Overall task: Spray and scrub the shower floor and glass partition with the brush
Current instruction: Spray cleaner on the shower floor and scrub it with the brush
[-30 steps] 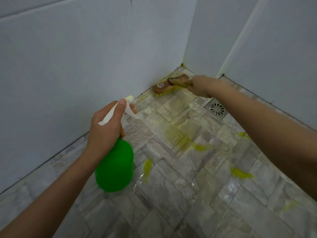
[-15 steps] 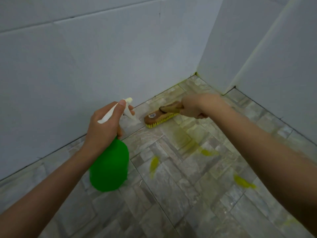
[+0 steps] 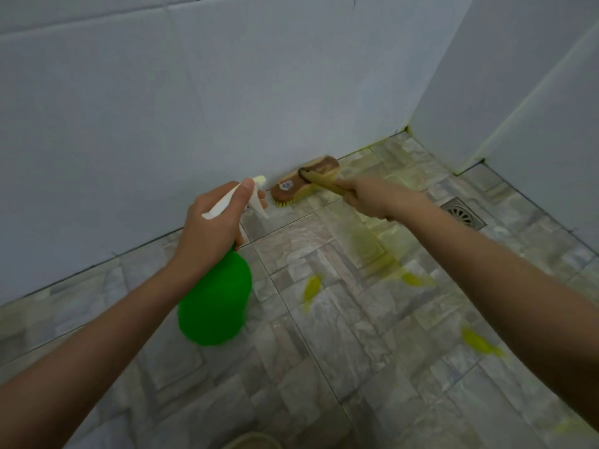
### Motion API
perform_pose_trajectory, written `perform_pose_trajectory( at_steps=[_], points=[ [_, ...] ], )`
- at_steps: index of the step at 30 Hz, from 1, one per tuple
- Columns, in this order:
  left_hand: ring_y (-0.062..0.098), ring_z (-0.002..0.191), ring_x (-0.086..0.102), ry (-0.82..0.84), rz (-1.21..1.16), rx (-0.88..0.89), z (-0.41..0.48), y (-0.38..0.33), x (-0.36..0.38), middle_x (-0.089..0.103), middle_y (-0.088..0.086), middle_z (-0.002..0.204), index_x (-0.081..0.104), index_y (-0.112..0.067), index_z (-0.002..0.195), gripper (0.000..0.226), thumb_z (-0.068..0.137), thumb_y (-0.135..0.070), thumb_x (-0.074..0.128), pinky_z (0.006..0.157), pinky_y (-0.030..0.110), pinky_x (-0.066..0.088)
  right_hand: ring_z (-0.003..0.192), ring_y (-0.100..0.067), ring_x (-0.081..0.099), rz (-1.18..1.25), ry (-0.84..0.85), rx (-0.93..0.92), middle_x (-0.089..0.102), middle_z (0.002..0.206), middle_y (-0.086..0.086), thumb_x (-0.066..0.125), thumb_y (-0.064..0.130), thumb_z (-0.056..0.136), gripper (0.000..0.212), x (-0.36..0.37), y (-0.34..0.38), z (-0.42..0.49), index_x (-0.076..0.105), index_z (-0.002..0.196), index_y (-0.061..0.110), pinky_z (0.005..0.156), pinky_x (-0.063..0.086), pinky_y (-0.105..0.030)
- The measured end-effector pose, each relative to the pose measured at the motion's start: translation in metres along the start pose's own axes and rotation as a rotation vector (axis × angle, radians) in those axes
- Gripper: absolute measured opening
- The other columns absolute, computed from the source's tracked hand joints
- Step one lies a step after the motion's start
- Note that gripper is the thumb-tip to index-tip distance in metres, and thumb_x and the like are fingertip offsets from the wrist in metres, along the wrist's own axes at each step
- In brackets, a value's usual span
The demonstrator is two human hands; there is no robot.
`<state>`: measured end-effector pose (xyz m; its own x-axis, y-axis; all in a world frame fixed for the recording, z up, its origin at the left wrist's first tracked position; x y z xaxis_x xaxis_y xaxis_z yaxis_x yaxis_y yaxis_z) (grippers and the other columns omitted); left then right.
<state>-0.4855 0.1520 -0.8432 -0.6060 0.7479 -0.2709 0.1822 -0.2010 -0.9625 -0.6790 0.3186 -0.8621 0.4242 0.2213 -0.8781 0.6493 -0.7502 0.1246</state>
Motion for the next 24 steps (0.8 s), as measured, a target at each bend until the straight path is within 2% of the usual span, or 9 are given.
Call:
perform_pose_trajectory(
  at_steps=[3, 6, 8, 10, 12, 15, 20, 22, 24],
  points=[
    [0.016, 0.038, 0.051, 0.020, 0.035, 0.008, -0.005, 0.004, 0.000, 0.076, 0.015, 0.094, 0.077, -0.026, 0.090, 0.035, 0.101, -0.046, 0.050, 0.045, 0.030, 0.046, 0.043, -0.022, 0.048, -0.019, 0.140, 0.074, 0.057, 0.064, -0.012, 0.038, 0.034, 0.098, 0.024, -0.012, -0.015, -0.022, 0.054, 0.113, 0.022, 0.042, 0.039, -0.024],
    [0.017, 0.038, 0.051, 0.036, 0.029, 0.001, -0.007, 0.005, 0.002, 0.074, 0.019, 0.094, 0.077, -0.034, 0.088, 0.035, 0.098, -0.053, 0.049, 0.046, 0.032, 0.048, 0.042, -0.021, 0.045, -0.121, 0.149, 0.086, 0.053, 0.059, -0.008, 0.038, 0.029, 0.100, 0.026, -0.010, -0.006, -0.032, 0.062, 0.101, 0.018, 0.046, 0.037, -0.024],
    [0.017, 0.039, 0.052, 0.044, 0.020, -0.008, -0.008, 0.006, 0.008, 0.076, 0.014, 0.095, 0.077, -0.040, 0.086, 0.031, 0.099, -0.050, 0.050, 0.047, 0.035, 0.048, 0.048, -0.016, 0.044, -0.087, 0.034, 0.028, 0.054, 0.074, -0.006, 0.037, 0.023, 0.102, 0.028, -0.002, -0.002, -0.019, 0.060, 0.118, 0.024, 0.043, 0.033, -0.025],
    [0.018, 0.040, 0.052, 0.051, 0.017, -0.006, -0.011, 0.004, 0.014, 0.077, 0.007, 0.094, 0.077, -0.037, 0.090, 0.029, 0.102, -0.044, 0.051, 0.047, 0.036, 0.048, 0.048, -0.015, 0.045, -0.009, 0.002, 0.020, 0.052, 0.075, -0.002, 0.035, 0.027, 0.102, 0.038, -0.004, -0.012, -0.016, 0.046, 0.138, 0.026, 0.039, 0.035, -0.024],
    [0.017, 0.040, 0.051, 0.063, 0.032, -0.004, -0.014, 0.004, 0.019, 0.077, 0.004, 0.091, 0.077, -0.030, 0.092, 0.031, 0.103, -0.042, 0.051, 0.047, 0.033, 0.047, 0.047, -0.020, 0.048, 0.002, 0.113, 0.066, 0.055, 0.067, -0.006, 0.036, 0.038, 0.099, 0.039, -0.011, -0.033, -0.030, 0.047, 0.135, 0.028, 0.041, 0.039, -0.023],
    [0.016, 0.040, 0.052, 0.095, 0.049, -0.002, -0.018, 0.002, 0.025, 0.076, 0.005, 0.087, 0.077, -0.028, 0.090, 0.034, 0.103, -0.042, 0.050, 0.047, 0.028, 0.046, 0.044, -0.021, 0.046, -0.102, 0.234, 0.201, 0.054, 0.056, -0.007, 0.039, 0.047, 0.095, 0.050, -0.010, -0.061, -0.058, 0.053, 0.133, 0.018, 0.050, 0.040, -0.027],
    [0.014, 0.040, 0.053, 0.177, 0.087, 0.024, -0.025, 0.000, 0.050, 0.072, 0.016, 0.078, 0.077, -0.022, 0.091, 0.036, 0.102, -0.044, 0.052, 0.046, 0.025, 0.047, 0.048, -0.021, 0.054, -0.017, 0.030, 0.192, 0.056, 0.065, -0.006, 0.035, 0.034, 0.100, 0.043, 0.002, -0.081, -0.047, 0.042, 0.142, 0.028, 0.049, 0.049, -0.033],
    [0.014, 0.042, 0.056, 0.207, 0.096, 0.036, -0.027, -0.002, 0.060, 0.072, 0.013, 0.079, 0.077, -0.020, 0.089, 0.037, 0.102, -0.044, 0.052, 0.046, 0.025, 0.048, 0.041, -0.021, 0.051, -0.026, 0.093, 0.290, 0.056, 0.050, -0.003, 0.035, 0.047, 0.094, 0.051, -0.005, -0.106, -0.063, 0.053, 0.134, 0.021, 0.051, 0.050, -0.035],
    [0.015, 0.050, 0.060, 0.249, 0.098, 0.030, -0.028, -0.004, 0.072, 0.074, 0.010, 0.086, 0.076, -0.022, 0.087, 0.036, 0.099, -0.048, 0.054, 0.045, 0.027, 0.048, 0.034, -0.018, 0.042, -0.070, 0.216, 0.409, 0.050, 0.040, 0.000, 0.038, 0.054, 0.091, 0.054, -0.002, -0.126, -0.093, 0.062, 0.118, 0.015, 0.047, 0.041, -0.027]
  ],
)
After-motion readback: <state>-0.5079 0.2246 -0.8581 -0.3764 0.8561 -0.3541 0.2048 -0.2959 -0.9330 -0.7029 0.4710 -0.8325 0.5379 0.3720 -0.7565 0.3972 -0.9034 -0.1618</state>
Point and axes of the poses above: each hand's wrist, its own z-axis towards the middle knuckle, its own x-axis out of the palm, y = z × x, the point moved 7 cm from there along z, towards the middle knuckle
